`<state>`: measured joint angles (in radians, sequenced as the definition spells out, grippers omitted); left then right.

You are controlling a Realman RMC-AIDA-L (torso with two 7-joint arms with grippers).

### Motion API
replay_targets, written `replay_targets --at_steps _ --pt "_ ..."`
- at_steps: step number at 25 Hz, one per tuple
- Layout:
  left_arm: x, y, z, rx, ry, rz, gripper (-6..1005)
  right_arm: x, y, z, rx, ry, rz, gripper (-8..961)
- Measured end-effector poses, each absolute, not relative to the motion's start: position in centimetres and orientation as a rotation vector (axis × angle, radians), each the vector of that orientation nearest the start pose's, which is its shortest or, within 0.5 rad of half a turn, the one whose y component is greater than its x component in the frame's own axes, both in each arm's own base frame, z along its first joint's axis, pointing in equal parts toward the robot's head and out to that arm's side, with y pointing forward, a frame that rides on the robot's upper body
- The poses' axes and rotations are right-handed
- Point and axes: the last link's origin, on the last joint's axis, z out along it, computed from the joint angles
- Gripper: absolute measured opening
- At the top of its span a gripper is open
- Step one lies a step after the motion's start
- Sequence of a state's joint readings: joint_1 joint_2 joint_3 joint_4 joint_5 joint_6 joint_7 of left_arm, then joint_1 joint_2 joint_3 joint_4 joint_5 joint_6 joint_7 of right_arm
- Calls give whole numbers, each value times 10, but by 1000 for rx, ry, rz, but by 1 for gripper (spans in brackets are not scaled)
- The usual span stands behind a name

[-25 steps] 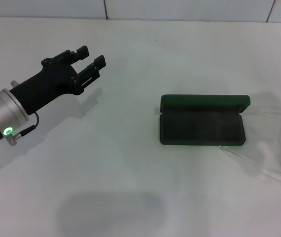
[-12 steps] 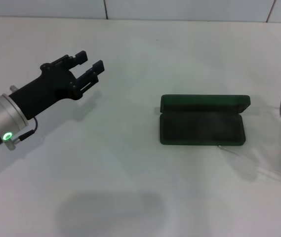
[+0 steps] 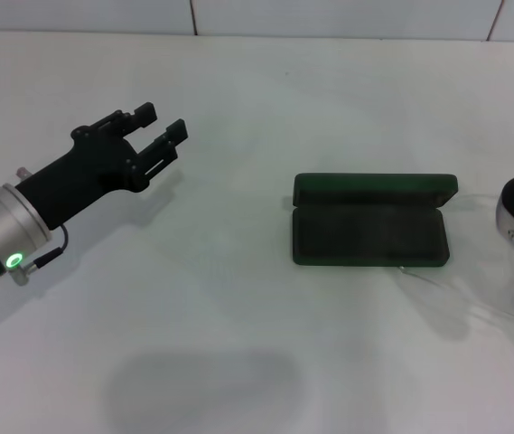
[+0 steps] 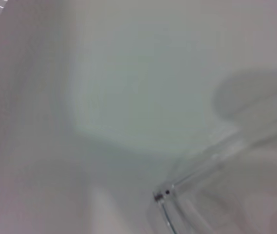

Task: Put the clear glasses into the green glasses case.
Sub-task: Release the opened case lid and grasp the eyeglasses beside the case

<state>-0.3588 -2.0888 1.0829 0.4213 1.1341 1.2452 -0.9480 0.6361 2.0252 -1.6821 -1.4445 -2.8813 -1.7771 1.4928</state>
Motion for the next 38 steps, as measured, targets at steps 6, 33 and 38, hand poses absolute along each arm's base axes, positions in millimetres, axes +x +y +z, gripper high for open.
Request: replay_targets --at_steps 6,33,38 --pt "-294 320 -20 -2179 -629 -932 580 188 331 4 -2761 -925 -1470 608" --pt "-295 321 -20 -2175 -629 -929 587 194 336 1 -2724 -897 -1488 311" --pt "-294 321 -20 -2175 -629 -929 588 194 335 -1 -2727 -906 -1488 286"
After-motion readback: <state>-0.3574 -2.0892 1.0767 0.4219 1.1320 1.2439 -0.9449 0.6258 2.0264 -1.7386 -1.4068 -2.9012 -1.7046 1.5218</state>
